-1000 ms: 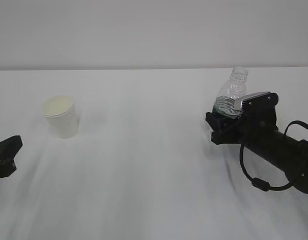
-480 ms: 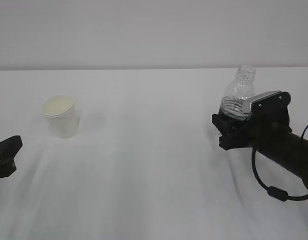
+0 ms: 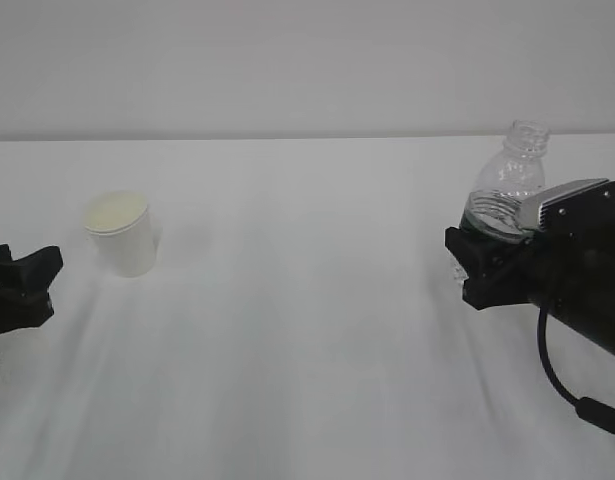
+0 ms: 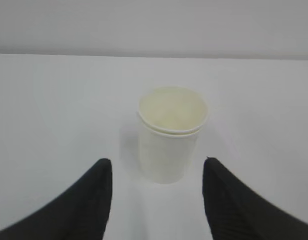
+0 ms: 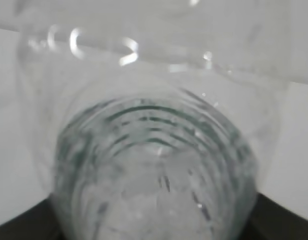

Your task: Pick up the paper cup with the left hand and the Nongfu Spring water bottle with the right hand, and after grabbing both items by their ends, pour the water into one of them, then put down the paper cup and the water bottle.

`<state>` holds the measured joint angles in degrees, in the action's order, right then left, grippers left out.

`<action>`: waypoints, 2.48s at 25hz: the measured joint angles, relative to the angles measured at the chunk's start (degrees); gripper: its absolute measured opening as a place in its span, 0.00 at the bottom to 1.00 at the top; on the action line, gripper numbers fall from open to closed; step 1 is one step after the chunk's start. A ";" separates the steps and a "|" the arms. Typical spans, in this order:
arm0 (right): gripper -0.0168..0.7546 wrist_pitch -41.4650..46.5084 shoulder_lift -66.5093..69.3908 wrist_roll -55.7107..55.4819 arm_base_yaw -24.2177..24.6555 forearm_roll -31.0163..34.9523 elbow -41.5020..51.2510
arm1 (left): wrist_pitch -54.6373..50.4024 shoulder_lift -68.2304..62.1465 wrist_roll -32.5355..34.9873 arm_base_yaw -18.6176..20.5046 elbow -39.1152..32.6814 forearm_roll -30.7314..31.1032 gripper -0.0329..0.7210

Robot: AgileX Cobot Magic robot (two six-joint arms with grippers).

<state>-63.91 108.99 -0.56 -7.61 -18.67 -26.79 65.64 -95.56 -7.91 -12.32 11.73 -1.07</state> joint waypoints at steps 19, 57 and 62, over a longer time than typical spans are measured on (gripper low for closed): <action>0.58 0.00 -7.52 0.56 0.00 1.05 7.06 | 0.00 -15.08 0.37 0.00 7.30 1.07 0.77; 0.58 0.00 -7.52 0.56 0.00 1.05 7.49 | 0.00 -28.28 -0.17 0.00 23.65 6.27 0.96; 0.58 0.00 -7.52 0.56 0.00 1.05 7.49 | 0.00 -28.66 -0.17 0.00 25.90 5.47 0.96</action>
<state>-63.91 101.47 0.00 -7.61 -17.62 -19.30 65.64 -124.22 -8.08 -12.32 37.62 4.40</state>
